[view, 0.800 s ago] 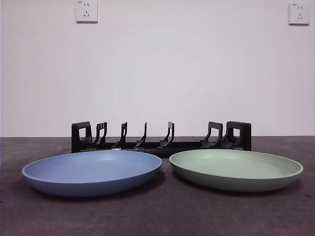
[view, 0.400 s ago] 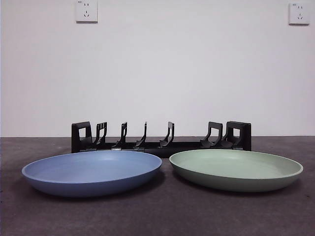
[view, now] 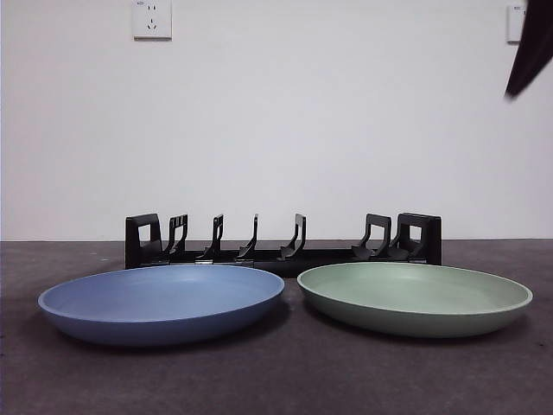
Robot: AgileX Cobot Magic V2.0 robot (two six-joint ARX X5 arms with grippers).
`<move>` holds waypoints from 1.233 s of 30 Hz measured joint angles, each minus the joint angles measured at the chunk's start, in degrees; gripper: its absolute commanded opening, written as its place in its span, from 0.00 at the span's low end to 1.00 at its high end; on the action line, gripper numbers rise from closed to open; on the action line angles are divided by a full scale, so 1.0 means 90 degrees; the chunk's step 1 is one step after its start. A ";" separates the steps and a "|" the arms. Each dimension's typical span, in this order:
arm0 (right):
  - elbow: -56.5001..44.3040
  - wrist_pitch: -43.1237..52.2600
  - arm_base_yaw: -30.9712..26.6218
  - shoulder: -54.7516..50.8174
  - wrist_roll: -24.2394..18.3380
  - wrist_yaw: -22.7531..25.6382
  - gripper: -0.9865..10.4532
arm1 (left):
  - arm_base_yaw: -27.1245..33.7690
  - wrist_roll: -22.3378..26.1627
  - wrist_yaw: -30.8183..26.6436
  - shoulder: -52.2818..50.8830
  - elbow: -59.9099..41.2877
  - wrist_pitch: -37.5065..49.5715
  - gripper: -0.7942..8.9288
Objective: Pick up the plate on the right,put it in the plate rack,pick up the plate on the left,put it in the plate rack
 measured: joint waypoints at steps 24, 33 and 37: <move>0.0000 0.1314 0.0517 0.3475 0.0131 0.0274 0.32 | -0.1107 0.0478 -0.0551 0.1202 0.0000 0.0600 0.77; 0.0000 0.1484 0.0542 0.3638 0.0175 0.0338 0.07 | -0.1307 0.0641 -0.1013 0.1202 0.0000 0.0602 0.77; 0.0027 0.1654 0.0534 0.3638 0.0304 0.0233 0.08 | -0.1452 0.0857 -0.1086 0.1202 0.0002 0.0602 0.76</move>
